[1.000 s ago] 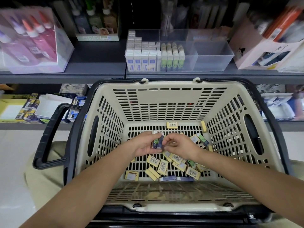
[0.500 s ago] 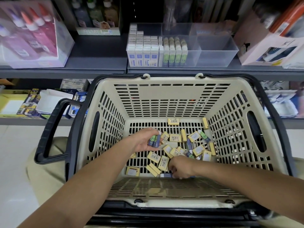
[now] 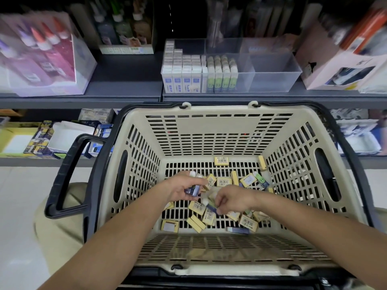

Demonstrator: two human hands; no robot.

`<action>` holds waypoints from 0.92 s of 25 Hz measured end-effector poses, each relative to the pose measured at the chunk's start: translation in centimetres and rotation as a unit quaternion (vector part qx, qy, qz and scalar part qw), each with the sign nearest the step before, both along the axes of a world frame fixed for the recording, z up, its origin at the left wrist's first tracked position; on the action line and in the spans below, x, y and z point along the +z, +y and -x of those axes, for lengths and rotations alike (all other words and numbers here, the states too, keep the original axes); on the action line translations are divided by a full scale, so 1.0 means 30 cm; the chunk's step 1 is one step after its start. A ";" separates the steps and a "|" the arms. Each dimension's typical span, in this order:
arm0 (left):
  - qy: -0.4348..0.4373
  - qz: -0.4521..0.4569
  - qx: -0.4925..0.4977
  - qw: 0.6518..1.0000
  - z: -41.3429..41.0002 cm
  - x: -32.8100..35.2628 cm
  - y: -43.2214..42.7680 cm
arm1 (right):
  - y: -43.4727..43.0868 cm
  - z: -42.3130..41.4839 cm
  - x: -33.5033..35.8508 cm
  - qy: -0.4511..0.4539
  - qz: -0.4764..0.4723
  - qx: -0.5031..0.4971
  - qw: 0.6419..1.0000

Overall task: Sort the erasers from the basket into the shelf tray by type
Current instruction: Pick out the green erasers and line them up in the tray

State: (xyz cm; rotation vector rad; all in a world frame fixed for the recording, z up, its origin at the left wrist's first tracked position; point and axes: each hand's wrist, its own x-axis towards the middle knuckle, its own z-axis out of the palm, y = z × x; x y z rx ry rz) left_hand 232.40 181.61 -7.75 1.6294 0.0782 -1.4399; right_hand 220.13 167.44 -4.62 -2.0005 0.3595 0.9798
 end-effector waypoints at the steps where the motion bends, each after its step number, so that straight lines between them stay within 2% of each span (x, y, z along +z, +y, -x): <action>1: 0.017 0.016 0.007 1.000 -0.001 0.003 0.000 | -0.009 -0.008 0.010 -0.015 -0.018 -0.055 0.998; 5: 0.071 0.081 0.057 0.993 0.015 0.013 -0.004 | -0.012 -0.014 0.002 -0.042 -0.058 -0.180 0.981; 8: 0.091 0.105 0.058 0.989 0.018 0.011 -0.009 | 0.005 -0.011 -0.026 -0.072 -0.067 -0.212 0.972; 11: 0.074 0.079 0.017 0.994 0.034 0.007 -0.017 | -0.004 -0.013 -0.047 -0.110 -0.057 -0.202 0.972; 12: 0.065 0.064 0.001 0.996 0.038 0.007 -0.020 | -0.020 -0.011 -0.049 -0.110 -0.037 -0.165 0.979; 15: 0.064 0.039 0.004 0.997 0.035 0.015 -0.021 | -0.082 0.017 -0.048 -0.057 0.103 0.035 0.992; 19: 0.060 0.049 0.012 0.997 0.026 0.013 -0.017 | -0.051 0.078 -0.065 0.054 0.093 0.170 0.980; 21: 0.065 0.050 -0.001 0.997 0.036 0.014 -0.015 | -0.021 0.096 -0.082 0.031 0.171 0.269 0.947; 23: 0.069 0.052 -0.019 0.996 0.046 0.010 -0.015 | 0.006 0.111 -0.094 -0.023 0.266 0.365 0.892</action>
